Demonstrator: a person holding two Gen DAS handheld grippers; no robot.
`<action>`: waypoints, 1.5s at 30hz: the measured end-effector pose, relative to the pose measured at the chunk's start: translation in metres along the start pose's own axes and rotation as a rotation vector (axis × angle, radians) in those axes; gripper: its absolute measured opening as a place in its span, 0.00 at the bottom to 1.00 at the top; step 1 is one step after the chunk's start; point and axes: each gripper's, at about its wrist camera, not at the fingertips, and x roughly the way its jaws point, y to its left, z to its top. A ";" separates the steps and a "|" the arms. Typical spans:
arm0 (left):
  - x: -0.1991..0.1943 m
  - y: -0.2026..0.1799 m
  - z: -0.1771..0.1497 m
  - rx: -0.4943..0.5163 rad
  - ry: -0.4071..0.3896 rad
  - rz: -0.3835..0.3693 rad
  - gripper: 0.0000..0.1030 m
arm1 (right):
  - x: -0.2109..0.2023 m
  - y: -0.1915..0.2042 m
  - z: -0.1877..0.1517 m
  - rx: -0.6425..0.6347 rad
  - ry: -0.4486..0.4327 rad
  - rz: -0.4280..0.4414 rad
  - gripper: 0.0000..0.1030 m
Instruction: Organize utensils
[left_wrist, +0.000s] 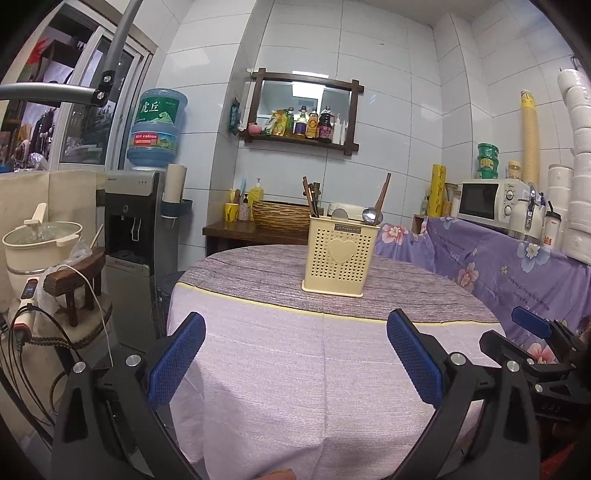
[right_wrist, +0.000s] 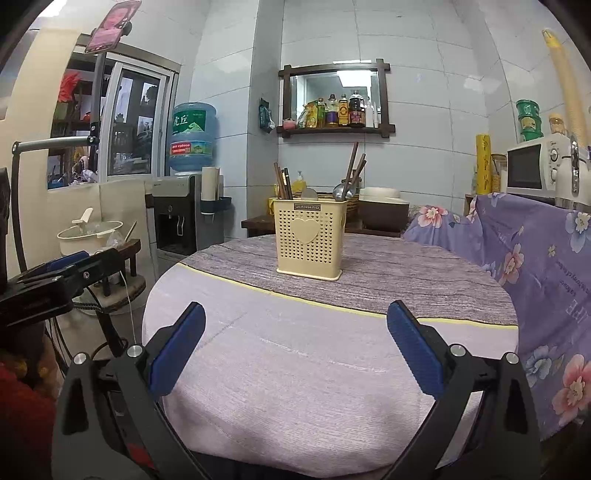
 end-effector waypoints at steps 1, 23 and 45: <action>0.000 0.000 0.000 -0.001 -0.001 -0.003 0.95 | 0.000 0.000 0.000 0.001 0.000 0.000 0.94; 0.001 -0.004 0.000 0.023 0.004 -0.020 0.95 | 0.003 -0.001 -0.001 0.006 0.014 0.001 0.94; 0.002 -0.004 -0.003 0.026 0.008 -0.023 0.95 | 0.005 0.003 -0.002 0.013 0.023 -0.002 0.94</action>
